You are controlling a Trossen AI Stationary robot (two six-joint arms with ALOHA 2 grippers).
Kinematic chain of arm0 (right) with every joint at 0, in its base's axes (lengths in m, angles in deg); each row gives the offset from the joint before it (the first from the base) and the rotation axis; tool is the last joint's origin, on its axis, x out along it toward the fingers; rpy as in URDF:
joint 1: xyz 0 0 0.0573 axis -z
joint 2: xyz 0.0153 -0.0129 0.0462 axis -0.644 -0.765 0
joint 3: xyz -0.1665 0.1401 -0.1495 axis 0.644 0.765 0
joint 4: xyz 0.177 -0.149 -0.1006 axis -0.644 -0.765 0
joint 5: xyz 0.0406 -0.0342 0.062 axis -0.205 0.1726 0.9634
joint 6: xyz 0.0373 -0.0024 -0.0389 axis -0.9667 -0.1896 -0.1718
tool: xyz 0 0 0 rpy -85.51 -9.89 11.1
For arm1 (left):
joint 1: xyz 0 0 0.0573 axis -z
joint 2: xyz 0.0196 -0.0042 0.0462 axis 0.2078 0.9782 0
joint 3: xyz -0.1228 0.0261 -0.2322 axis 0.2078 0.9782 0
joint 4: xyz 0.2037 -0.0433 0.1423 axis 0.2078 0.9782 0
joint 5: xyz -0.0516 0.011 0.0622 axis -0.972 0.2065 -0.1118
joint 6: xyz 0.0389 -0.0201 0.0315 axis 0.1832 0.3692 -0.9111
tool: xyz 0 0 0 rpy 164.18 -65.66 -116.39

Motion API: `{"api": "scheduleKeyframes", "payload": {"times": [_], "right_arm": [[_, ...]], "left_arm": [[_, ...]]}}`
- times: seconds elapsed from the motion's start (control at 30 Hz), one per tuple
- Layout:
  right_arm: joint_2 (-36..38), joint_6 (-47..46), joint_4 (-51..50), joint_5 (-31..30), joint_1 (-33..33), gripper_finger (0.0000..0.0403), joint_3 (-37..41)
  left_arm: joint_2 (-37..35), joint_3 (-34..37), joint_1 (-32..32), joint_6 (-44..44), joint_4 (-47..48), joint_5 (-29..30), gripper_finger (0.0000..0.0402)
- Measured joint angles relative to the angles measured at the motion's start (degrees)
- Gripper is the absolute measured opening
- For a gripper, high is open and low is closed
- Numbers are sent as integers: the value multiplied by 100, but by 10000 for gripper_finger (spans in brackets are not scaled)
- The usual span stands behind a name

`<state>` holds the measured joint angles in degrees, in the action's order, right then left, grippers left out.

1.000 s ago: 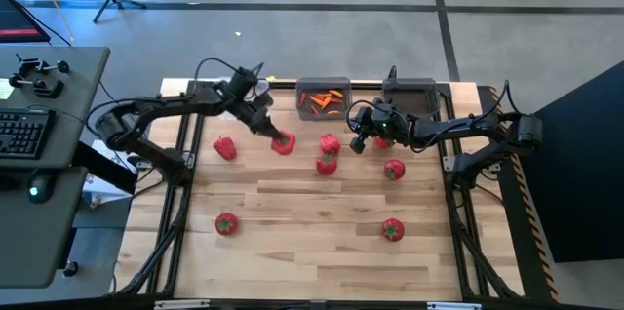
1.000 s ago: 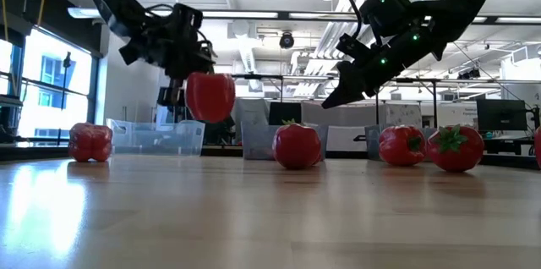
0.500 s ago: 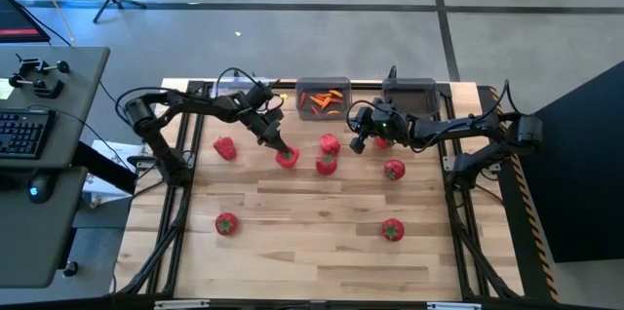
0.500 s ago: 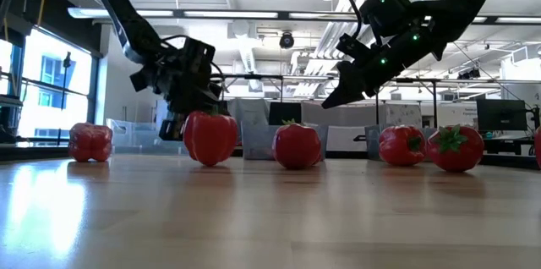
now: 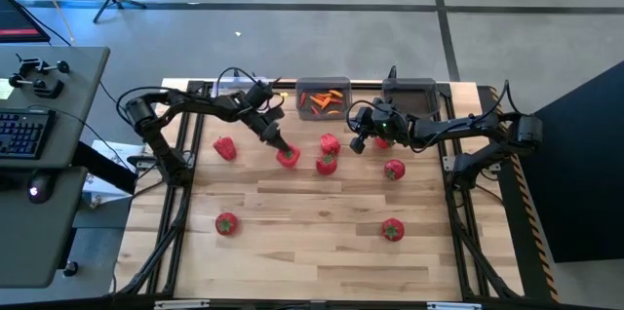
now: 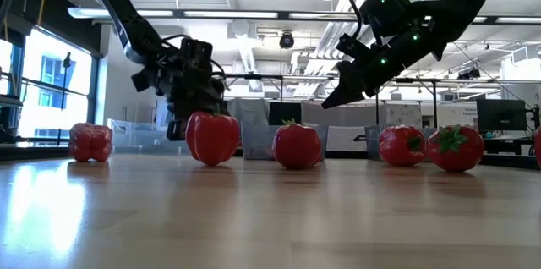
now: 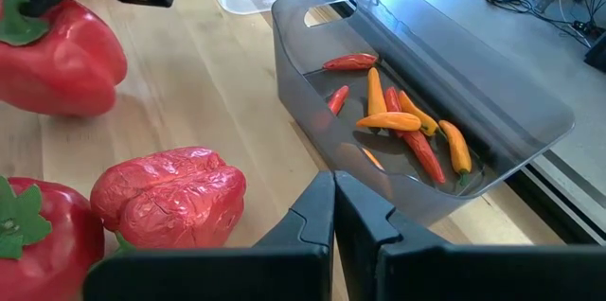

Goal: Sort produce into baskets
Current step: Put the red bell pepper into the transparent bin

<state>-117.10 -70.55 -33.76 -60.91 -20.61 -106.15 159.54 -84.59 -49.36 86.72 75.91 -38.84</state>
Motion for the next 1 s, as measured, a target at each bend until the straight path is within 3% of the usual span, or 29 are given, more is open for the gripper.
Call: {"api": "scheduleKeyframes", "payload": {"times": [0.23,0.73,1.0], "right_arm": [[0,5,0,0,0,0,0],[0,-12,0,1,-1,0,0],[0,-15,0,1,-1,0,0]], "left_arm": [[-229,-5,0,-735,-20,207,103],[-542,-7,211,-2806,205,1578,101],[-684,-7,345,-3392,207,2166,101]]}}
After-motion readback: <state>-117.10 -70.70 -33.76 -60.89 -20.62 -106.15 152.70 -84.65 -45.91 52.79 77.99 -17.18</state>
